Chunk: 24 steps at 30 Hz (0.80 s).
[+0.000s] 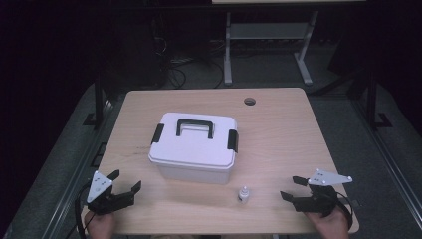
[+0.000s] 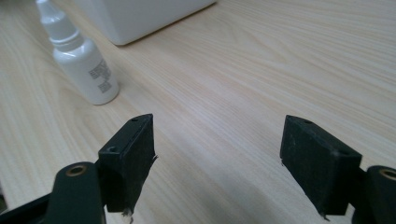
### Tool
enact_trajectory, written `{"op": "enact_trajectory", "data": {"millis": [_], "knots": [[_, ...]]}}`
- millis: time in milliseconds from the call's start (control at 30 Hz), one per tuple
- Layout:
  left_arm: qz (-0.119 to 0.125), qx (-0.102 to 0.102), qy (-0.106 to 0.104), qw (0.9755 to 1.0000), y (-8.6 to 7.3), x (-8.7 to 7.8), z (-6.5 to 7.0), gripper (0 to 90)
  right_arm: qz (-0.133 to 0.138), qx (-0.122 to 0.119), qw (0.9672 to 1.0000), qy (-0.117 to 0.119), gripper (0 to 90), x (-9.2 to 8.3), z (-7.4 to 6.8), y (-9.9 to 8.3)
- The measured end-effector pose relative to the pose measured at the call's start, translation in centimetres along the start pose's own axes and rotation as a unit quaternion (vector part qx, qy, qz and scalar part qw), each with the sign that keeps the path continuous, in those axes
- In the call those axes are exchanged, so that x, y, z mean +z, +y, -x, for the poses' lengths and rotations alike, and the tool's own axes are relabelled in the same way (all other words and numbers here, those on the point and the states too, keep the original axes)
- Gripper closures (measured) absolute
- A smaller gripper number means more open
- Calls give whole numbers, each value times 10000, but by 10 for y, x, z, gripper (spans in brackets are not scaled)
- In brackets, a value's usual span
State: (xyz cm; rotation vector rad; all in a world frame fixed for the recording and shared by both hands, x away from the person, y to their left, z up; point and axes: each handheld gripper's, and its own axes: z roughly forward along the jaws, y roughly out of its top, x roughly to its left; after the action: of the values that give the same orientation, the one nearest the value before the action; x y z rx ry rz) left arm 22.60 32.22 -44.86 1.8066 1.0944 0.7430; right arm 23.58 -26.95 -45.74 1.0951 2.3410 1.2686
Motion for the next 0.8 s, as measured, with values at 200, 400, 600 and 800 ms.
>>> {"op": "enact_trajectory", "data": {"millis": [200,400,600,800], "knots": [[13,14,10,10000,0,-1,1,130,-19,-188,9998,100,255,-5,-5,5],[106,5,24,9999,-1,-6,0,130,-44,-542,9985,103,255,-18,-14,25],[150,-72,1,9999,-2,-8,-3,130,-75,-490,9979,416,245,-26,-12,55],[178,-101,-4,9998,-2,-8,-3,130,-479,-780,9936,657,232,-19,-16,87]]}}
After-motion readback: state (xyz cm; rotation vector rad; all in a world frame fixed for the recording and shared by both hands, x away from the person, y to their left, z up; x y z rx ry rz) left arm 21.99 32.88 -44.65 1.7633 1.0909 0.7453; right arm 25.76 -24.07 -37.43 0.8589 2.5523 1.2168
